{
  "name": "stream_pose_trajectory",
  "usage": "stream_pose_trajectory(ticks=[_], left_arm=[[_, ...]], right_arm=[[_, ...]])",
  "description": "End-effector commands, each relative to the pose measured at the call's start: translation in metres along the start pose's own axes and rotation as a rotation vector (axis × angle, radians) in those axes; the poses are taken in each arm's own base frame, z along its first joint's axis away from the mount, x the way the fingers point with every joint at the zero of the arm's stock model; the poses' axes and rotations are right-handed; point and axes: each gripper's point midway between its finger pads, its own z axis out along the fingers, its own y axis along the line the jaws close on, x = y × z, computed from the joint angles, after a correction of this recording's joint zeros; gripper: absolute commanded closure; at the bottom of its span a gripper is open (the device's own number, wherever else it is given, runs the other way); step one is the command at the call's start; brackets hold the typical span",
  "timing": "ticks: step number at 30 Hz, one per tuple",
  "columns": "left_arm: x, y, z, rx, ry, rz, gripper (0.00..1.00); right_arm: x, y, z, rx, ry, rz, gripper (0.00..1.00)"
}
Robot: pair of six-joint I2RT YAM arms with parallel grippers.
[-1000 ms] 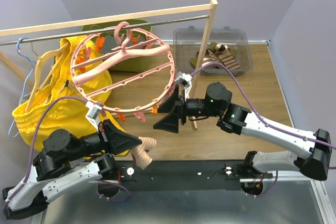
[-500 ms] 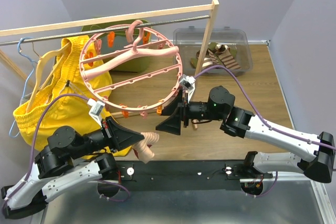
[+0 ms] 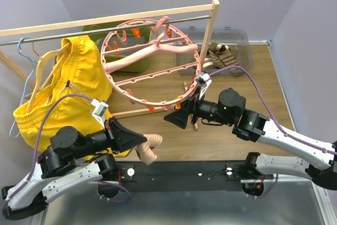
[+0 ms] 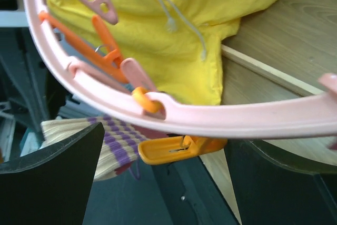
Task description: Remove the socks clipped to the hanger
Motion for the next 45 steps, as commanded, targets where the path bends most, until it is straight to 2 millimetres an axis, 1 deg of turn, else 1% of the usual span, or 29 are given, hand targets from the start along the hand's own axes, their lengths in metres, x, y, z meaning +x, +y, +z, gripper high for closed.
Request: stream_pose_trajectory(ticks=[1,2,4,5,6,8,9,10,11,13,16,23,26,27,28,29,30,31,32,33,34,36,38,41,44,45], left_arm=[[0.003,-0.009,0.003,0.057,0.028,0.034,1.00],[0.003,-0.011,0.003,0.062,0.028,0.036,1.00],[0.004,-0.011,0.003,0.066,0.031,0.038,1.00],[0.003,-0.012,0.003,0.069,0.029,0.040,1.00],[0.003,-0.012,0.003,0.071,0.029,0.039,1.00],[0.004,-0.012,0.003,0.073,0.029,0.038,1.00],[0.004,-0.012,0.003,0.075,0.030,0.038,1.00],[0.004,-0.013,0.002,0.077,0.028,0.036,1.00],[0.004,-0.013,0.002,0.082,0.028,0.036,1.00],[0.003,-0.014,0.001,0.084,0.021,0.034,1.00],[0.003,-0.014,0.001,0.085,0.018,0.036,1.00],[0.002,-0.014,0.002,0.086,0.023,0.052,1.00],[0.002,-0.015,0.003,0.089,0.024,0.056,1.00],[0.003,-0.015,0.003,0.089,0.026,0.056,1.00],[0.003,-0.015,0.003,0.091,0.024,0.056,1.00],[0.003,-0.015,0.003,0.095,0.025,0.055,1.00],[0.003,-0.015,0.003,0.096,0.024,0.054,1.00],[0.004,-0.014,0.004,0.095,0.025,0.054,1.00],[0.004,-0.015,0.004,0.097,0.028,0.054,1.00],[0.003,-0.016,0.004,0.099,0.026,0.056,1.00],[0.003,-0.016,0.004,0.098,0.027,0.056,1.00],[0.003,-0.015,0.004,0.098,0.026,0.057,1.00],[0.004,-0.015,0.004,0.100,0.031,0.059,1.00],[0.004,-0.016,0.003,0.103,0.027,0.059,1.00],[0.003,-0.017,0.003,0.107,0.025,0.057,1.00],[0.003,-0.017,0.003,0.108,0.025,0.056,1.00]], right_arm=[[0.043,0.030,-0.008,-0.199,0.209,-0.004,0.00],[0.057,0.044,-0.013,-0.310,0.294,-0.017,0.00],[0.066,0.059,-0.020,-0.417,0.370,-0.020,0.00],[0.073,0.075,-0.031,-0.537,0.426,-0.026,0.00],[0.078,0.079,-0.033,-0.582,0.460,-0.020,0.00],[0.081,0.089,-0.043,-0.672,0.503,-0.032,0.00],[0.083,0.089,-0.042,-0.678,0.523,-0.036,0.00],[0.077,0.094,-0.045,-0.696,0.526,-0.057,0.00],[0.083,0.092,-0.049,-0.703,0.562,-0.072,0.00],[0.081,0.091,-0.052,-0.699,0.568,-0.097,0.00],[0.079,0.096,-0.063,-0.733,0.572,-0.131,0.00],[0.079,0.096,-0.077,-0.720,0.570,-0.149,0.00],[0.075,0.094,-0.077,-0.686,0.532,-0.168,0.00],[0.069,0.096,-0.079,-0.675,0.498,-0.184,0.00],[0.068,0.096,-0.080,-0.674,0.483,-0.185,0.00],[0.062,0.099,-0.079,-0.678,0.447,-0.195,0.00],[0.055,0.094,-0.072,-0.616,0.401,-0.204,0.00],[0.047,0.093,-0.072,-0.583,0.362,-0.215,0.00],[0.044,0.088,-0.070,-0.542,0.347,-0.218,0.00],[0.036,0.077,-0.062,-0.447,0.305,-0.227,0.00],[0.030,0.073,-0.062,-0.409,0.282,-0.239,0.00],[0.028,0.061,-0.060,-0.340,0.260,-0.260,0.00],[0.026,0.054,-0.062,-0.306,0.229,-0.275,0.00],[0.027,0.055,-0.066,-0.316,0.229,-0.286,0.00],[0.033,0.059,-0.069,-0.351,0.260,-0.279,0.00],[0.037,0.063,-0.071,-0.380,0.282,-0.270,0.00]])
